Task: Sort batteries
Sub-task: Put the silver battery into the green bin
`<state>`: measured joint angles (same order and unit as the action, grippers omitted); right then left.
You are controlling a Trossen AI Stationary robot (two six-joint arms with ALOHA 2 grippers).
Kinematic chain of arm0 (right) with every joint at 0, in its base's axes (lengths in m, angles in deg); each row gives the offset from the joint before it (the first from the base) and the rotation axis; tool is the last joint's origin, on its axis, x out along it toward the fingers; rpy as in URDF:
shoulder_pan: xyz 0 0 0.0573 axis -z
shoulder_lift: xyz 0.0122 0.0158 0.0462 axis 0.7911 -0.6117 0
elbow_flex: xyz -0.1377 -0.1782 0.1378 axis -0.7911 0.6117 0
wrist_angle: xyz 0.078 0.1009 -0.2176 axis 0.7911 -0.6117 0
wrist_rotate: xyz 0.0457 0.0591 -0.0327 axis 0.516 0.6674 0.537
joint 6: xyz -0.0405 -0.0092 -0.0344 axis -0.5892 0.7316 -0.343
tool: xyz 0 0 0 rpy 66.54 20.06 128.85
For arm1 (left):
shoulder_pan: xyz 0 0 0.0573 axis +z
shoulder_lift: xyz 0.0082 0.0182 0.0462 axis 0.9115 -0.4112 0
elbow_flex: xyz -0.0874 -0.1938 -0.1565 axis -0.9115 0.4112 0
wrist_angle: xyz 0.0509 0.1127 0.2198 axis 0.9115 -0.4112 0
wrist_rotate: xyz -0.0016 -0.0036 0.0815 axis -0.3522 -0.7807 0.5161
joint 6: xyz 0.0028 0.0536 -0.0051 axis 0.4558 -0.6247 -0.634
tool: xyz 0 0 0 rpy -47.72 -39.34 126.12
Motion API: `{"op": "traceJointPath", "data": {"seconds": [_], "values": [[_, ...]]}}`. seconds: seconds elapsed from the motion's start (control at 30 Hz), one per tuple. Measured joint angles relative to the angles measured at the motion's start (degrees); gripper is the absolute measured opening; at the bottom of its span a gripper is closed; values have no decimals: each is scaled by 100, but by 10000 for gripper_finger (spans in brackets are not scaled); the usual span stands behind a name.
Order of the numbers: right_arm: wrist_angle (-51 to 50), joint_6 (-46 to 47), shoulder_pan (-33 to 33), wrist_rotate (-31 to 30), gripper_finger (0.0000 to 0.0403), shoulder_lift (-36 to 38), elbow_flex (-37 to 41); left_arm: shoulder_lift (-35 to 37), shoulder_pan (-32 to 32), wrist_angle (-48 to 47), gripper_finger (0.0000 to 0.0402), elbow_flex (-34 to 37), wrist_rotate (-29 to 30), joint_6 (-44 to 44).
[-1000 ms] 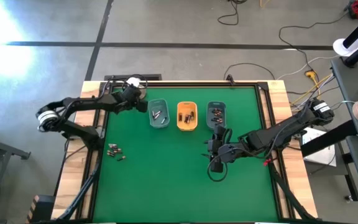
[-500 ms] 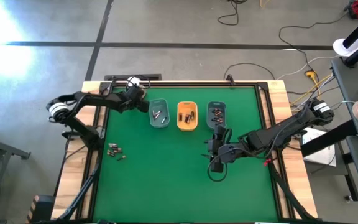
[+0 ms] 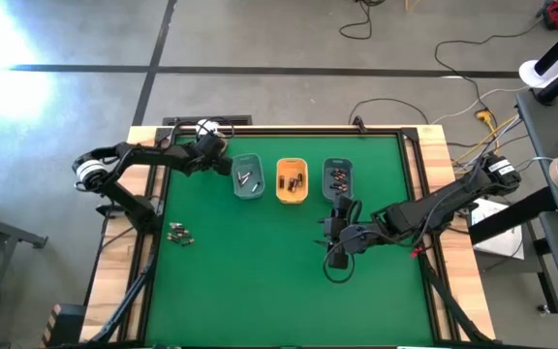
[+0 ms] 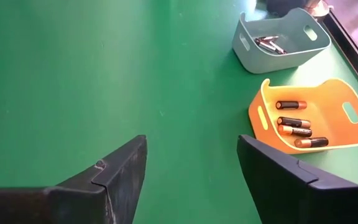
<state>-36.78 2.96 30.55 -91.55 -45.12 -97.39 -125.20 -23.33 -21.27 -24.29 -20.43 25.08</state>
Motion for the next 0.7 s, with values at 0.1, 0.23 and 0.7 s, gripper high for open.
{"op": "traceJointPath", "data": {"seconds": [0.1, 0.23, 0.7], "values": [[0, 0, 0, 0, 250, 0, 0, 5, -24, -49, 236, 2, -2, 9], [0, 0, 0, -2, 256, 0, 0, 80, -57, -116, 236, 13, -10, 5], [-7, 0, 2, -4, 251, 0, 0, 238, -297, -277, 232, 111, 15, -162]]}}
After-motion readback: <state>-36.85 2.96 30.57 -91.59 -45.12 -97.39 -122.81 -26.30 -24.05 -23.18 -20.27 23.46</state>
